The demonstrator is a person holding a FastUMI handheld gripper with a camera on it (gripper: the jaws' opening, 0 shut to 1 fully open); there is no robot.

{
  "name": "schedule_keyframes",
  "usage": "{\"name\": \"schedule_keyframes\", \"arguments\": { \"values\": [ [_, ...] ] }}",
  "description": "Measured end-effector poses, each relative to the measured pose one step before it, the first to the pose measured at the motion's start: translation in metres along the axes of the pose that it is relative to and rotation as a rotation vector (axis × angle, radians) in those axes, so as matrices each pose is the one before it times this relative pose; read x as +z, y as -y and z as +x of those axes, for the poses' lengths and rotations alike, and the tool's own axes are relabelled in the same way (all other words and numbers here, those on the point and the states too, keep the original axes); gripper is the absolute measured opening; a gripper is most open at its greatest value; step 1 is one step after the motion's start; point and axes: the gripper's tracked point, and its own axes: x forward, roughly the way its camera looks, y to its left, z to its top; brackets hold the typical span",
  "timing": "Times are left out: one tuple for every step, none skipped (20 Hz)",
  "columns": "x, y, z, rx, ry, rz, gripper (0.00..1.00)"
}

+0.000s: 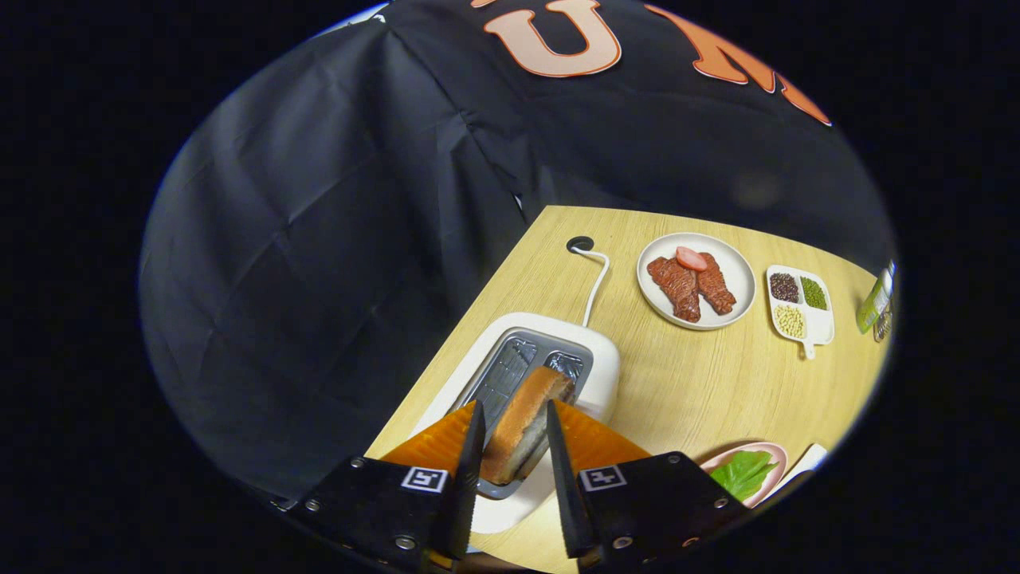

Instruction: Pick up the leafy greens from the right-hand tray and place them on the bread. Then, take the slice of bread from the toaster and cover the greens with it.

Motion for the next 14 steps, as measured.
{"name": "schedule_keyframes", "arguments": {
  "values": [
    [-0.00071, -0.00061, -0.0003, 0.00436, -0.00352, 0.0075, 0.38],
    [-0.00093, -0.00143, -0.00172, 0.0081, 0.00091, 0.00796, 0.3],
    [0.00024, -0.00083, -0.00025, 0.01433, 0.00023, -0.00465, 0.26],
    [0.00011, 0.00331, -0.00077, -0.0017, 0.0061, 0.00264, 0.18],
    [0.00061, 0.00132, -0.00128, 0.00601, 0.00582, 0.00772, 0.15],
    [-0.00035, -0.00004, -0.00356, 0.00774, 0.0058, 0.01408, 0.11],
    [0.00238, 0.00175, -0.00146, 0.004, 0.00939, 0.01329, 0.1],
    [0.00229, -0.0009, -0.0036, 0.00689, 0.01165, 0.01238, 0.08],
    [0.00331, 0.00038, -0.00315, 0.00645, 0.01141, 0.00257, 0.08],
    [0.00275, -0.00026, -0.00461, 0.00851, 0.01394, 0.00263, 0.07],
    [0.00309, -0.0008, -0.00507, 0.01125, 0.01531, 0.00063, 0.07],
    [0.00263, -0.00198, -0.00601, 0.00951, 0.01664, 0.00055, 0.07],
    [0.00198, -0.00034, -0.00455, 0.00766, 0.00795, -0.00905, 0.07],
    [0.00053, -0.00023, -0.00594, 0.00437, 0.01311, -0.00064, 0.07]
  ]
}}
